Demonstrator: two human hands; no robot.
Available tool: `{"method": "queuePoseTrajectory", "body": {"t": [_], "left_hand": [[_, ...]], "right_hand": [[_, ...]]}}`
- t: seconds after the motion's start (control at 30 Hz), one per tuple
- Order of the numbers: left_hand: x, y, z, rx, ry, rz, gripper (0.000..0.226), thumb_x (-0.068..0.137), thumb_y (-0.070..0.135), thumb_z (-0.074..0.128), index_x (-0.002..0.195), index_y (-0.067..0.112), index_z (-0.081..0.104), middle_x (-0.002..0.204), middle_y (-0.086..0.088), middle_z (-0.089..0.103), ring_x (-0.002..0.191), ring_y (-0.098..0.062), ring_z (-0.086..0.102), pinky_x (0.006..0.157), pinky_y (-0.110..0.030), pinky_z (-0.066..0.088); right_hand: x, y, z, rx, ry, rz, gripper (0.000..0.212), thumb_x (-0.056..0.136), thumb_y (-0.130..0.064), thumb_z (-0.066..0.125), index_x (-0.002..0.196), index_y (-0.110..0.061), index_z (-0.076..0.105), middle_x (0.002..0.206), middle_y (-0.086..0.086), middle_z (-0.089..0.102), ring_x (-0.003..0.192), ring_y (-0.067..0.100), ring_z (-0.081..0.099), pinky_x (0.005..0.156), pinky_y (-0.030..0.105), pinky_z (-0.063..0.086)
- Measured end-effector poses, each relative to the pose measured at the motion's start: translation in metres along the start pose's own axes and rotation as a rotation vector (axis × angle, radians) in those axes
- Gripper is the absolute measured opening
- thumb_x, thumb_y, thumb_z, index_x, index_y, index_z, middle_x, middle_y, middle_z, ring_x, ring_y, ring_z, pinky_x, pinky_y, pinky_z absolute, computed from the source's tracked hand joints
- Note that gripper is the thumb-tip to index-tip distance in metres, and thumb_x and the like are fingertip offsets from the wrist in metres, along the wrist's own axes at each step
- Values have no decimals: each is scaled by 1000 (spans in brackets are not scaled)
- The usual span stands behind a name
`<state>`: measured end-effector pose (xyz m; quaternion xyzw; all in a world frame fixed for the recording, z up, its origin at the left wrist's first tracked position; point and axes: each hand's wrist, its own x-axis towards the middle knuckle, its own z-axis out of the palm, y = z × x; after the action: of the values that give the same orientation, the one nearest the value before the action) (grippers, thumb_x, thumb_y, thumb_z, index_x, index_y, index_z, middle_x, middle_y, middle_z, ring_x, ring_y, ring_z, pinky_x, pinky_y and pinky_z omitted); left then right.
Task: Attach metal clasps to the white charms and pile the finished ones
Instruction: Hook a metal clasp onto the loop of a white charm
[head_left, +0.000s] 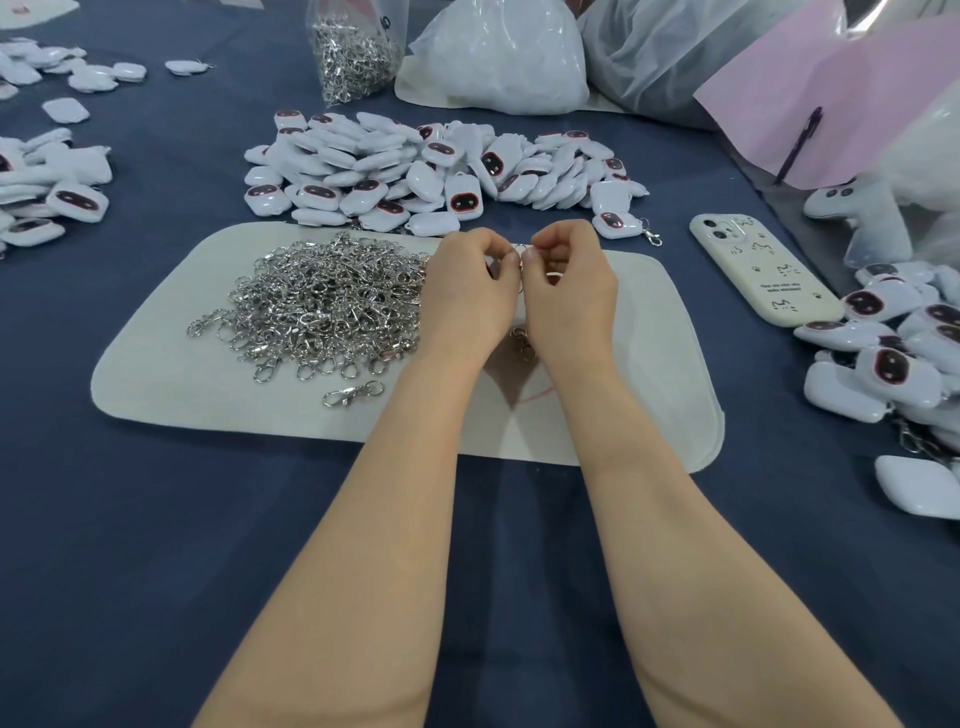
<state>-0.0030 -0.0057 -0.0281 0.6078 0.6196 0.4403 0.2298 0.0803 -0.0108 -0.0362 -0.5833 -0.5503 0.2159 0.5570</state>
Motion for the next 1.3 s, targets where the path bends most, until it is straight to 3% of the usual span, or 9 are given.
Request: {"method": "queuePoseTrajectory", "body": {"t": [0.27, 0.4, 0.77, 0.93, 1.1, 1.3], "left_hand": [[1, 0, 1, 26, 5, -20, 14, 93, 19, 53, 99, 14, 65, 106, -8, 64, 85, -15, 54, 73, -21, 37], [1, 0, 1, 59, 3, -20, 17, 94, 20, 53, 102, 13, 65, 108, -8, 63, 94, -20, 58, 75, -23, 38], [2, 0, 2, 106, -3, 6, 17, 95, 20, 51, 102, 13, 64, 111, -8, 62, 94, -21, 58, 78, -25, 40], [1, 0, 1, 116, -8, 10, 19, 95, 20, 50, 104, 11, 64, 112, -9, 61, 96, -23, 58, 81, -28, 41], [2, 0, 1, 131, -6, 14, 18, 95, 20, 50, 103, 12, 64, 113, -8, 60, 95, -23, 58, 80, -29, 41], [1, 0, 1, 139, -1, 30, 18, 95, 20, 51, 104, 11, 64, 113, -9, 59, 96, -24, 57, 81, -28, 40]], "right_hand": [[-3, 0, 0, -18, -27, -12, 13, 86, -2, 56, 90, -14, 54, 84, -5, 58, 73, 3, 52, 67, 8, 42], [-3, 0, 0, -49, -18, -35, 10, 85, -1, 56, 94, -6, 57, 90, 2, 61, 80, 12, 54, 70, 14, 43], [-2, 2, 1, -38, -5, -24, 12, 85, 0, 55, 93, -7, 57, 84, -3, 57, 71, 3, 50, 67, 9, 41], [-2, 2, 1, -50, -27, -39, 12, 84, 1, 55, 91, -8, 57, 85, -1, 58, 74, 8, 50, 67, 10, 40], [-2, 3, 1, -59, -16, -49, 12, 84, 1, 55, 93, -6, 56, 80, -6, 55, 69, 0, 49, 65, 9, 40], [-2, 3, 1, -50, -27, -38, 12, 83, 1, 55, 93, -7, 56, 80, -6, 55, 68, 3, 49, 66, 11, 40]]}}
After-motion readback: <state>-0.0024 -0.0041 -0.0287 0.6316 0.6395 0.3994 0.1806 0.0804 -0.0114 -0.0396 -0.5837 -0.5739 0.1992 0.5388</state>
